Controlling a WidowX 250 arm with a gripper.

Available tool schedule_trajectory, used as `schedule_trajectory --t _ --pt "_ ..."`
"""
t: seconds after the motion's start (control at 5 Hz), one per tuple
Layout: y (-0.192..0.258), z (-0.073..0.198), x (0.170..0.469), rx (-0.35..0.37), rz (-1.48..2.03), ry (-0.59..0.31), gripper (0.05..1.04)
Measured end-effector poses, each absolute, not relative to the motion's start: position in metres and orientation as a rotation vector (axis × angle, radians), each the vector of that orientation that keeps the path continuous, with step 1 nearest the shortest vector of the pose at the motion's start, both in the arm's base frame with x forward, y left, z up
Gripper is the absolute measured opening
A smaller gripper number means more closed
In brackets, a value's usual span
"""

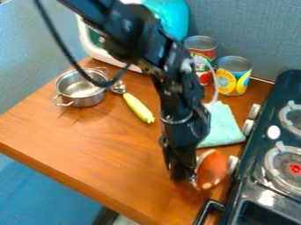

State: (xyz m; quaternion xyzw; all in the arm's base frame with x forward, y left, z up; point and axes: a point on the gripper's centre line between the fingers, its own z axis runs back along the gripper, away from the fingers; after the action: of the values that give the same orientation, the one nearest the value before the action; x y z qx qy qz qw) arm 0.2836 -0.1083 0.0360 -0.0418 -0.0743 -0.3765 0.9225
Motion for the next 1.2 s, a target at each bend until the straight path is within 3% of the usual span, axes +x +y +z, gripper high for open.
schedule_trajectory --t 0.2,0.4,0.6,1.0,1.2 --pt "-0.094 0.069 0.27 -0.102 -0.725 -0.258 0.37" --pt "-0.078 0.08 0.259 -0.064 -0.632 -0.279 0.37" --pt "-0.045 0.067 0.259 0.011 -0.393 -0.289 0.37" --pt "0.029 0.063 0.274 -0.173 0.149 -0.388 0.37" --pt "0.044 0.058 0.269 -0.166 0.398 -0.383 0.37"
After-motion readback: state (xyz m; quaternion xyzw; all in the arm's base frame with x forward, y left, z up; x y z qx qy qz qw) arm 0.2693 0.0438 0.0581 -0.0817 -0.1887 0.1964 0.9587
